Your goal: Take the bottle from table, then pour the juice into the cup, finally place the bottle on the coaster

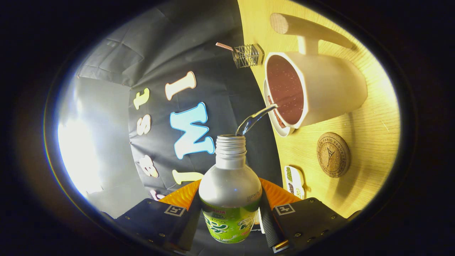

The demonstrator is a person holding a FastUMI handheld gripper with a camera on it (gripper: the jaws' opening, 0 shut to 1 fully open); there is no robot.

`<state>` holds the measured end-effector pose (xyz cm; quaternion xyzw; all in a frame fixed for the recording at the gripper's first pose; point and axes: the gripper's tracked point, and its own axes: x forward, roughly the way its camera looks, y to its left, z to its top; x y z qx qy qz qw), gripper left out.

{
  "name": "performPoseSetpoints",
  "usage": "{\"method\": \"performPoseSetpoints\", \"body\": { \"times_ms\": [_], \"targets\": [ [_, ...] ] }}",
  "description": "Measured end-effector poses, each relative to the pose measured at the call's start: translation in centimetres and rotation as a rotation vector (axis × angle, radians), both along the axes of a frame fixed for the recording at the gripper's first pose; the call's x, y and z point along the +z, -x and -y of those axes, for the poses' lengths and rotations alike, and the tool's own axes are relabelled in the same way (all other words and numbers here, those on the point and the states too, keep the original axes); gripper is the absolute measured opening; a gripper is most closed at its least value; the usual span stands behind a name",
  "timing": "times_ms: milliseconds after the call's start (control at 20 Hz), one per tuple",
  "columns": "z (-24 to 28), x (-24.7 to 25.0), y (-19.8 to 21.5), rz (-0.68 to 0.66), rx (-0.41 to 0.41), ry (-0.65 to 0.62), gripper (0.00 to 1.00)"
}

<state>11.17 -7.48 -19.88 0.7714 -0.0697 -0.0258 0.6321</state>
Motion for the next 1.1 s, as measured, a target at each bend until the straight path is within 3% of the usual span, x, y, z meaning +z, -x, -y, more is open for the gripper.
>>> {"method": "performPoseSetpoints", "body": {
  "times_ms": [1100],
  "targets": [
    [1.01,0.51,-0.09,0.018,-0.04,-0.136,0.76]
  ]
}}
